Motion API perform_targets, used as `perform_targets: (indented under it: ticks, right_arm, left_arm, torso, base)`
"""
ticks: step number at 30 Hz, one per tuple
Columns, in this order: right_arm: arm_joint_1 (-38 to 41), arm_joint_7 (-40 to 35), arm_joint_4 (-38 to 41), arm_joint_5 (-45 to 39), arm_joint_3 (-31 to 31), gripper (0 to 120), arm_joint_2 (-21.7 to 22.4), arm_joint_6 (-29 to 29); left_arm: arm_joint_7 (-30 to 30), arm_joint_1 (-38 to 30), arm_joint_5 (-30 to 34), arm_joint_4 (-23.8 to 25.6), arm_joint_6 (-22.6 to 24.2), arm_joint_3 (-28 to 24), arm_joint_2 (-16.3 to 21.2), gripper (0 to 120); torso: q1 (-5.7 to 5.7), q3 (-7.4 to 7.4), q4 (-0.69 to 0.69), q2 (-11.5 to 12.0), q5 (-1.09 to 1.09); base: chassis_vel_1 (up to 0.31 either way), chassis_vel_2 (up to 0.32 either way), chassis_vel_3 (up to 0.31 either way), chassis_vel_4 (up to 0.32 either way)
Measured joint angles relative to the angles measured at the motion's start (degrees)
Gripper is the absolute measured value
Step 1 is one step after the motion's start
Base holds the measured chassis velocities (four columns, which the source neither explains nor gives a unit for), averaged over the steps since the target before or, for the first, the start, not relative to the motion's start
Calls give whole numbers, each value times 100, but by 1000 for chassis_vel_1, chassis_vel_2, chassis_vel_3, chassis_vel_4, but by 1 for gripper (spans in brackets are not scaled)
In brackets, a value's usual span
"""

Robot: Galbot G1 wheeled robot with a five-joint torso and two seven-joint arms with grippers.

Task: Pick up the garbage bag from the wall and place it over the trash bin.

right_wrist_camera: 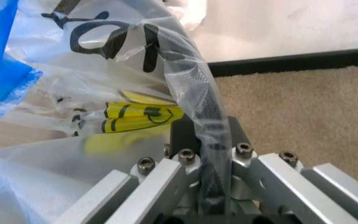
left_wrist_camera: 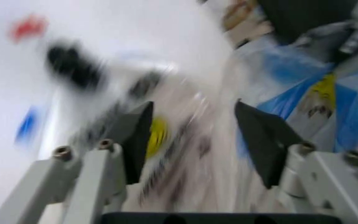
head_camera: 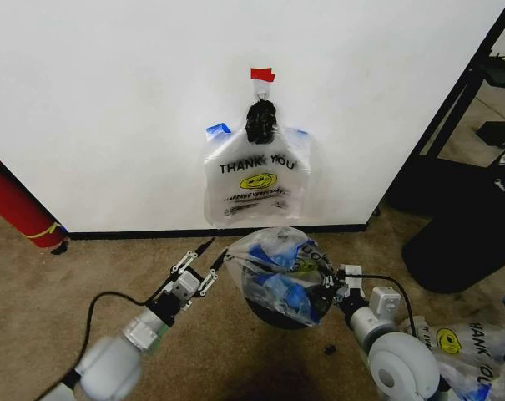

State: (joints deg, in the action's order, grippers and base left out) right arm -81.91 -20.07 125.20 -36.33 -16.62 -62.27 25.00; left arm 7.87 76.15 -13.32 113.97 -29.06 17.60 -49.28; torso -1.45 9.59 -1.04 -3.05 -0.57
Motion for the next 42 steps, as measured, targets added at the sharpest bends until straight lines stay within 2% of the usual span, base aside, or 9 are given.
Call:
perform_targets:
  ticks: [4, 9, 13, 20, 22, 26, 32, 34, 42]
  right_arm:
    - [-67, 104, 131, 356, 97, 0, 27, -85]
    - [-125, 149, 237, 659, 113, 0, 58, -222]
    - [-175, 158, 344, 745, 127, 0, 57, -264]
    - [-220, 201, 421, 838, 226, 0, 14, -272]
    - [-212, 230, 406, 867, 250, 0, -4, -272]
    - [-208, 247, 373, 875, 259, 0, -14, -262]
    - [-204, 274, 356, 955, 262, 0, -48, -247]
    - [-215, 278, 371, 974, 259, 0, -49, -247]
    - [-336, 321, 518, 1065, 214, 0, -39, -265]
  left_arm:
    - [134, -408, -972, -282, -318, -255, -104, 78]
    - [135, -598, -1567, -448, -379, -401, -186, 91]
    - [37, -674, -1752, -513, -360, -473, -244, 91]
    - [-459, -619, -1216, -445, 105, -660, -281, 71]
    - [-596, -516, -880, -343, 255, -685, -259, 59]
    - [-607, -423, -724, -229, 301, -686, -220, 49]
    - [-337, -332, -767, -33, 306, -635, -140, 25]
    - [-287, -345, -836, -37, 282, -621, -138, 27]
    - [-161, -424, -1131, -64, 175, -580, -94, 57]
  torso:
    - [0, 0, 0, 0, -1]
    - [0, 0, 0, 0, -1]
    - [0, 0, 0, 0, -1]
    - [0, 0, 1, 0, 0]
    - [0, 0, 1, 0, -1]
    - [0, 0, 1, 0, 0]
    - [0, 0, 1, 0, 0]
    - [0, 0, 1, -1, 0]
    - [0, 0, 0, -1, 0]
  base:
    - [0, 0, 0, 0]
    - [0, 0, 0, 0]
    - [0, 0, 0, 0]
    - [0, 0, 0, 0]
    - [0, 0, 0, 0]
    - [0, 0, 0, 0]
    - [0, 0, 0, 0]
    - [0, 0, 0, 0]
    - [0, 0, 0, 0]
